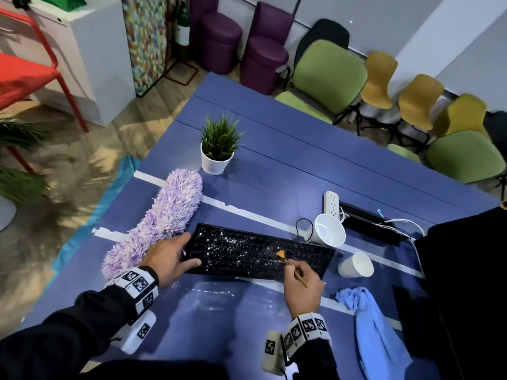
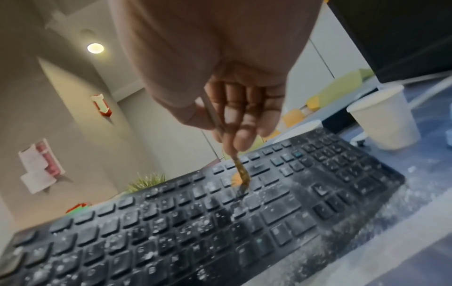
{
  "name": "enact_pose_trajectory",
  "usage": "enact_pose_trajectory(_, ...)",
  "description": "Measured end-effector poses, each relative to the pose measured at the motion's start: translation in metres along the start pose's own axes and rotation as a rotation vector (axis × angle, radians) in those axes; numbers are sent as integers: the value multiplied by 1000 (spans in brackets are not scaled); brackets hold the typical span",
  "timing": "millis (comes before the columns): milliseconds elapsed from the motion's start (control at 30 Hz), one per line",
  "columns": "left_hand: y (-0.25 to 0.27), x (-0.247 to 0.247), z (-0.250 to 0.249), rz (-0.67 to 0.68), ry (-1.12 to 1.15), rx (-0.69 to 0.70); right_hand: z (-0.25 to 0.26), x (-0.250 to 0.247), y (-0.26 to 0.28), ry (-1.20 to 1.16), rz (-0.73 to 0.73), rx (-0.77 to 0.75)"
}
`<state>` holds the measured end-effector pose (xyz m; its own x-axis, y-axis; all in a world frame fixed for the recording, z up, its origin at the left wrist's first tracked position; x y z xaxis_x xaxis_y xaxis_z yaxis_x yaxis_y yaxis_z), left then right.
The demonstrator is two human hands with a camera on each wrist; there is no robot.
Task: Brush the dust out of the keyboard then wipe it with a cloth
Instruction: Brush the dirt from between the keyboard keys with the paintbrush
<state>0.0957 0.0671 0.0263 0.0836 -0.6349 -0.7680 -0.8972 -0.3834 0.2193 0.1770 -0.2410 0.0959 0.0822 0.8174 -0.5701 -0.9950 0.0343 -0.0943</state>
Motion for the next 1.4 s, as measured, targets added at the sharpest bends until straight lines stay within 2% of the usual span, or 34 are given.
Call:
enact_pose_trajectory(67,2,-1,-2,-8,-11,-5,0,0,-4,19,37,-40)
enact_pose_trajectory(200,5,-3,-3,-22,10,-13,7,15,3,-136,230,-132)
enact_pose_trajectory(367,11,-4,-4,-34,52,-11,-18,-12,-12,-32,11,-21)
enact_pose_trajectory(533,11,-4,-6,-41,45,-16,-11,8,-7,-133,243,-89)
enact_pose_trajectory(667,11,-1,-4,-35,60,-23,-21,-11,-16,-164,38,11)
enact_pose_trajectory(733,10,3,1,-11,68,-29,-17,-7,-18,-196,83,-12)
enact_pose_trajectory(833,8,7,4,0,50,-42,-2,12,-10,-247,293,-91)
enact_pose_trajectory(867,7,6,4,0,41,-45,-1,13,-9,-239,293,-100)
enact_pose_trajectory(967,8,5,-1,-6,28,-32,-4,-2,-13,-235,131,-90)
enact_pose_trajectory(1000,9,4,-2,-5,29,-30,-3,-2,-13,-230,141,-96)
enact_pose_trajectory(1100,8,5,2,-1,25,-33,3,12,-5,-229,333,-135)
enact_pose_trajectory(1133,8,5,3,-1,23,-34,1,12,-4,-225,337,-111)
enact_pose_trajectory(1233,8,6,2,-12,15,-27,-25,-6,-9,-186,100,26)
enact_pose_trajectory(1300,10,5,-1,-23,26,-23,-34,-12,-5,-82,35,58)
enact_pose_trajectory(1400,11,3,-5,-31,11,-18,-22,10,12,-133,234,-60)
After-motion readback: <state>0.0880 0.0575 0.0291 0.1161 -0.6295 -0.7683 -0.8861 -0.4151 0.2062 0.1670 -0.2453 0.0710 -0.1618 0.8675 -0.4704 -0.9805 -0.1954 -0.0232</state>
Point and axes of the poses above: each hand's wrist, its own y-axis away from the middle knuckle, its own x-axis out of the palm, z = x × y, the point moved 7 cm from there along -y, towards the middle knuckle, and after that the axes turned 12 degrees about -x, right-handed, at the moved point
